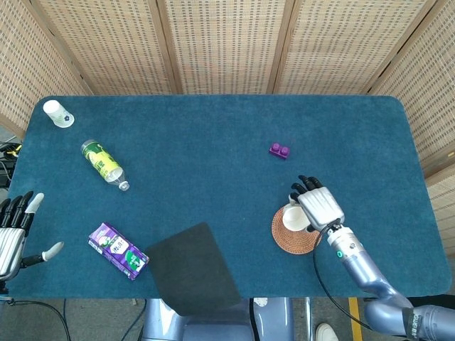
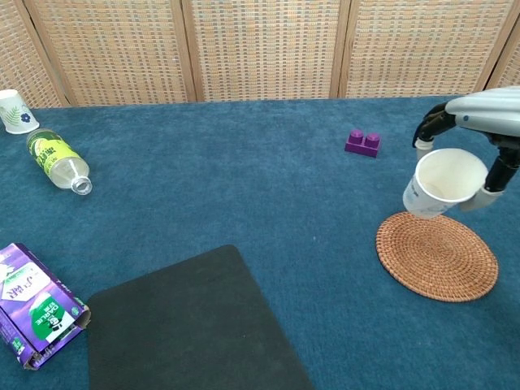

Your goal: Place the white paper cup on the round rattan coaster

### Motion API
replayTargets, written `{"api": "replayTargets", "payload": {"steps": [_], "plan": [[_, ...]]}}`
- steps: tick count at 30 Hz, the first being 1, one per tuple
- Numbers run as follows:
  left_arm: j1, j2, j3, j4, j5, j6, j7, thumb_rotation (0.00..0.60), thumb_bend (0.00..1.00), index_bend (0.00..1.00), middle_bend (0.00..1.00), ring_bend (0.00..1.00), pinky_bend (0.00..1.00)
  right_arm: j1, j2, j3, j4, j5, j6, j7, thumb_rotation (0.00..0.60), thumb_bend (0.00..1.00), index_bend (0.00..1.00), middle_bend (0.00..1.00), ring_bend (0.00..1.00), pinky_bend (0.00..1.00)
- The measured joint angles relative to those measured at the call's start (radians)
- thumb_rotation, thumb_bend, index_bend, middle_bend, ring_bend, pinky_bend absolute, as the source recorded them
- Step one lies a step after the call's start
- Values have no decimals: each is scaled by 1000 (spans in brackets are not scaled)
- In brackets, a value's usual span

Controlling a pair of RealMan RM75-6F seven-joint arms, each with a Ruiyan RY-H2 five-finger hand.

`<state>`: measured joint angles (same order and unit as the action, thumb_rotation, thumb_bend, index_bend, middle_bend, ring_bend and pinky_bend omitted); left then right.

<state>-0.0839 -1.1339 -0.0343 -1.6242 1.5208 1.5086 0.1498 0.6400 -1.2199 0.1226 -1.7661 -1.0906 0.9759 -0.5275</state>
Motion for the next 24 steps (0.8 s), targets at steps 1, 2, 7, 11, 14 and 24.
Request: {"api": "replayTargets", "payload": {"steps": [1, 2, 7, 11, 14, 24], "plan": [[0, -1, 1, -1, 1, 0, 2, 0, 62, 0, 0, 0, 0, -2, 5, -5, -1, 6, -4, 3, 600, 31, 418, 189, 71, 121], [0, -1, 2, -1, 4, 0, 4, 0, 62, 0, 0, 0, 0, -4, 9, -9, -1, 13, -11, 10, 600, 31, 418, 188, 71, 121], [0, -4, 2, -3, 4, 1, 10, 0, 62, 0, 0, 0, 0, -2, 13, -24, 4, 44, -49, 37, 600, 32, 418, 180, 70, 121], [-1, -5, 2, -2, 0, -3, 11, 0, 63, 0, 0, 0, 0, 9, 4, -27, 6, 52, -60, 49, 600, 31, 418, 180, 70, 121], [-2, -5, 2, -2, 1, -2, 12, 0, 62, 0, 0, 0, 0, 20, -5, -24, 2, 57, -66, 53, 600, 32, 418, 180, 70, 121], [1, -1, -1, 2, -2, 3, -2, 0, 61, 0, 0, 0, 0, 57, -41, -44, 39, 158, -106, 20, 600, 32, 414, 175, 70, 121]]}}
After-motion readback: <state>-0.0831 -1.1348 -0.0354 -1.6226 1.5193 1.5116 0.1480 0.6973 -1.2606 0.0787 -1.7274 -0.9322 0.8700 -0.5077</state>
